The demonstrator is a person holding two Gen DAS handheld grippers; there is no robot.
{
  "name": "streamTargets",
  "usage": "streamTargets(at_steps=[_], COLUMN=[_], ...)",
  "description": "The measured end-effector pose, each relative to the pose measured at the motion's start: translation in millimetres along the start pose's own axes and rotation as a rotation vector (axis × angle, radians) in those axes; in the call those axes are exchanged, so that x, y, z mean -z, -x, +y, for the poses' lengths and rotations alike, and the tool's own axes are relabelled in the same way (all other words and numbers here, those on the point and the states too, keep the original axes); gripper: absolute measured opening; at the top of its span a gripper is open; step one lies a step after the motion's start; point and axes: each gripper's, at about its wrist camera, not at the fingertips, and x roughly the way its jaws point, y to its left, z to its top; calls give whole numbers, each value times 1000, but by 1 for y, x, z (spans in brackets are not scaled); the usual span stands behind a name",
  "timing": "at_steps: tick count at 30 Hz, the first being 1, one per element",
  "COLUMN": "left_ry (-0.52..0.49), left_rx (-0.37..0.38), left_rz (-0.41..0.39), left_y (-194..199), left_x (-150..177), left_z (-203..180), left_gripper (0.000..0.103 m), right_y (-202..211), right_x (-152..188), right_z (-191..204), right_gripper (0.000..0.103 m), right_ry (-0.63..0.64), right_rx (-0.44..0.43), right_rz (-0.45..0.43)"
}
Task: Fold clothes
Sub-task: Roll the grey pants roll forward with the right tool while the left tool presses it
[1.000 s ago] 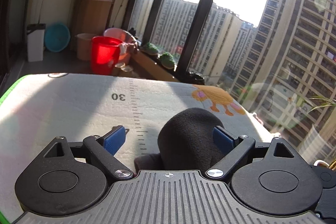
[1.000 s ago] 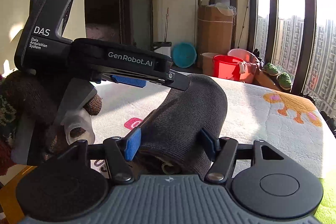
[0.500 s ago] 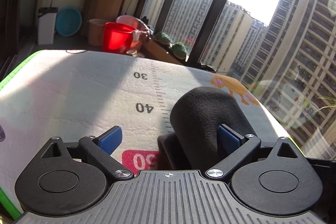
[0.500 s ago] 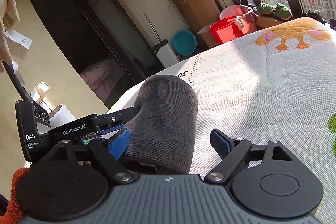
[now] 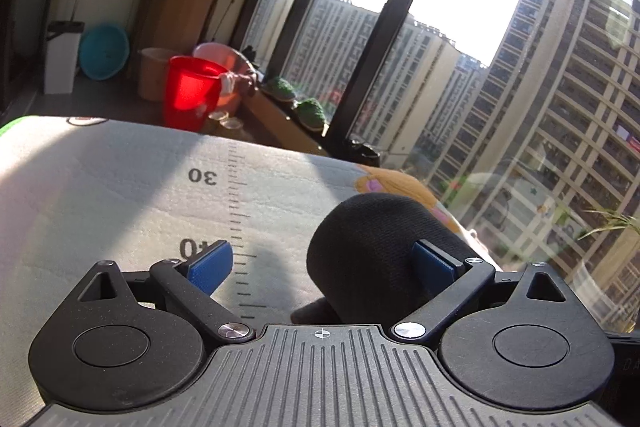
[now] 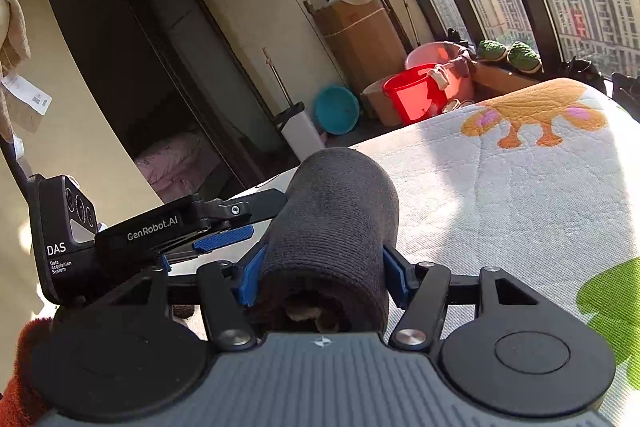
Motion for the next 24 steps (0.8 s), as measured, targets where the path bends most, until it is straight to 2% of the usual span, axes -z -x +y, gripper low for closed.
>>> streamTargets(at_steps=[4, 8, 11, 14, 16, 17, 19, 20, 21, 24], left_ry=[7, -50, -24, -16, 8, 27, 61, 66, 69, 73], left_rx=[63, -6, -7, -24, -20, -12, 11, 16, 20, 23], left_rz=[-1, 30, 39, 31, 33, 36, 45, 48, 51, 45], left_y=[-1, -7, -5, -2, -3, -4, -7, -9, -11, -9], left_x=[4, 18, 22, 24, 24, 24, 26, 26, 27, 28], left_z=[-15, -15, -1, 8, 14, 18, 21, 21, 21, 21], left_gripper=[99, 101, 102, 103, 103, 103, 103, 103, 103, 103], right_y=[-4, -5, 1, 15, 26, 32, 34, 25, 13, 1], right_x=[4, 11, 9, 6, 6, 6, 6, 6, 8, 14], right_z=[11, 33, 38, 43, 47, 50, 54, 54, 51, 35], right_gripper=[69, 74, 77, 78, 78, 76, 65, 59, 59, 68], right_ry=[101, 185, 203, 229, 248, 257, 263, 259, 247, 178], right_rx=[67, 105, 93, 79, 99, 116, 134, 152, 167, 140], right_rz=[38, 22, 23, -5, -56, -92, -115, -68, -12, 39])
